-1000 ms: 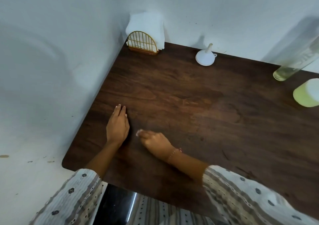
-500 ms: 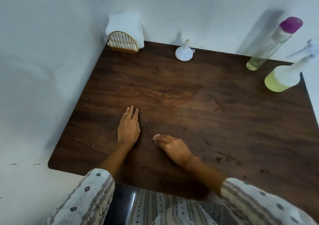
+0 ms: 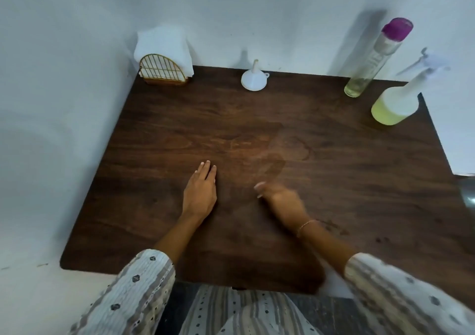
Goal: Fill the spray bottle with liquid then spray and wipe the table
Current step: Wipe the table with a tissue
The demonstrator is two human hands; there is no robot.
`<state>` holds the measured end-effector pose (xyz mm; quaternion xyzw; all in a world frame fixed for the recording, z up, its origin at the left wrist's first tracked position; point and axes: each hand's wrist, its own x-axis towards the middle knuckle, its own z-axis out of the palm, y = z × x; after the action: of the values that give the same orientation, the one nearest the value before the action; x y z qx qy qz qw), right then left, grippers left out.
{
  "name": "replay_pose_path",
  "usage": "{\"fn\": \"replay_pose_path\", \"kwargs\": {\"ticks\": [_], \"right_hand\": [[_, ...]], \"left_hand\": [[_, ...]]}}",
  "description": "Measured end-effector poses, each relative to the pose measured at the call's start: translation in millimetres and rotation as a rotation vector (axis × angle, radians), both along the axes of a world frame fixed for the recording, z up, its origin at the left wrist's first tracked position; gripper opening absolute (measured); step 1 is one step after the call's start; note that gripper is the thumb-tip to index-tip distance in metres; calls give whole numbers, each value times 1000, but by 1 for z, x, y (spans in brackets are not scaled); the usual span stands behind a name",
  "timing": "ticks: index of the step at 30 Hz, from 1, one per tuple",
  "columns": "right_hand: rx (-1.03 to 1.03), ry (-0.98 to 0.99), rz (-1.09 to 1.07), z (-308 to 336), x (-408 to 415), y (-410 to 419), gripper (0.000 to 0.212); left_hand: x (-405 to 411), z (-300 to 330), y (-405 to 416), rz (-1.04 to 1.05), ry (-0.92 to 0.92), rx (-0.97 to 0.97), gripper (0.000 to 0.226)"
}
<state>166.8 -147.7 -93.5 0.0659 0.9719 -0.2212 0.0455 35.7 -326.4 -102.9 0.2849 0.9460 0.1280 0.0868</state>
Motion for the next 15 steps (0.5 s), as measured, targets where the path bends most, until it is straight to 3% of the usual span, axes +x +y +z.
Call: {"fn": "replay_pose_path", "kwargs": {"ticks": [3,5,7,11,13,15], "right_hand": [[68,102,-509,-9,-29,61,26],[92,107,-626,-10,-57,51,26],[42,68,-483,-11,-73,8,29],[20,125,68,-15,-34,-41,27],[72,144,6,-14,-18,4,27],[148,94,-252,-9,-16,68,22]], "left_hand": [[-6,1,8,-30,-3,-2,44],[-9,0,13,-61,4,0,44],[-13,-2,17,-91,27,5,44],[-16,-6,26,-116,36,-15,44],[-16,-6,32,-136,51,-22,44],[-17,-6,40,-141,57,-14,44]]}}
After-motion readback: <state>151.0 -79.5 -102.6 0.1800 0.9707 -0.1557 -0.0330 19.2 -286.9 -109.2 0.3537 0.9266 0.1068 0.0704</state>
